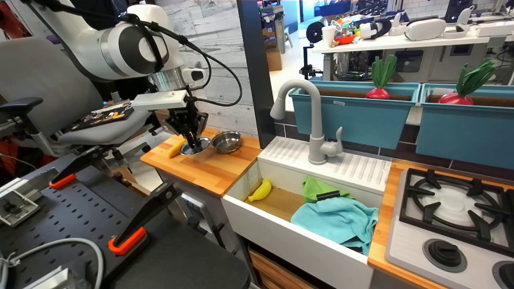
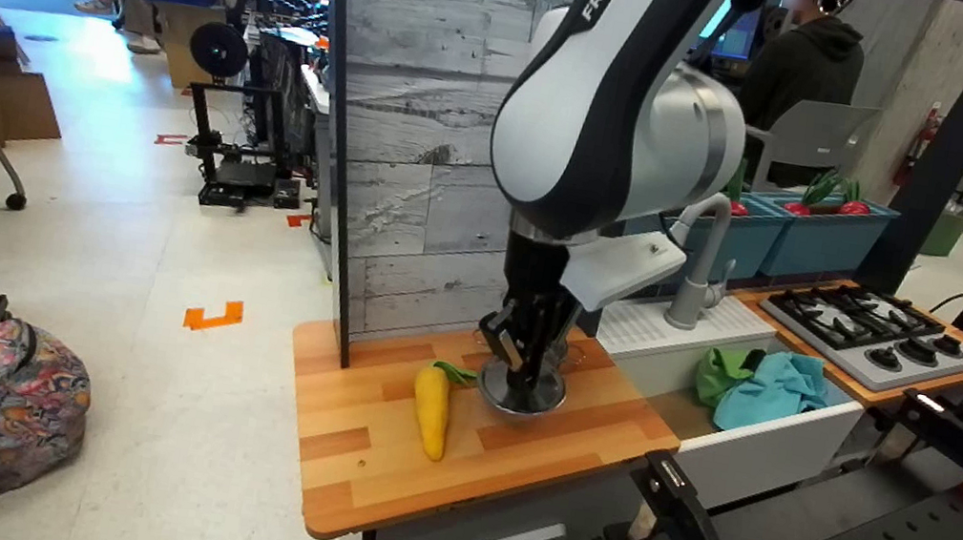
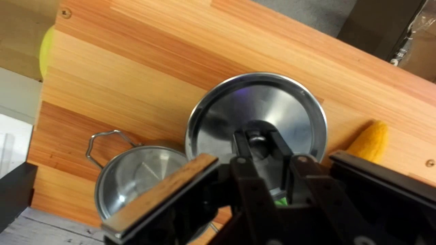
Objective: Cover the pot with the silver lid
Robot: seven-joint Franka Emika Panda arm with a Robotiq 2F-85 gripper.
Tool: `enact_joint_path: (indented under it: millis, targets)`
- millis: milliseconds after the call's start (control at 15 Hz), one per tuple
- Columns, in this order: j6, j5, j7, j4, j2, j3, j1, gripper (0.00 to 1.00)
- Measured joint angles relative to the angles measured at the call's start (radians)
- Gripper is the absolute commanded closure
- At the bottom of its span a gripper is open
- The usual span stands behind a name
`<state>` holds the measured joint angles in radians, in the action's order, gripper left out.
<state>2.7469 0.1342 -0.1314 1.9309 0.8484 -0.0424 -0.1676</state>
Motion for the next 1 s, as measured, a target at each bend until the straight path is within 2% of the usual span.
enact_joint_path:
  millis: [400,667,1000]
  targets:
    - [-0.007,0.000,-0.031,0.011,-0.063,0.010,0.051,0.95]
    - [-0.038,0.000,-0.056,-0.021,-0.062,0.010,0.086,0.95]
    - [-0.074,0.000,-0.067,-0.071,-0.039,0.008,0.094,0.95]
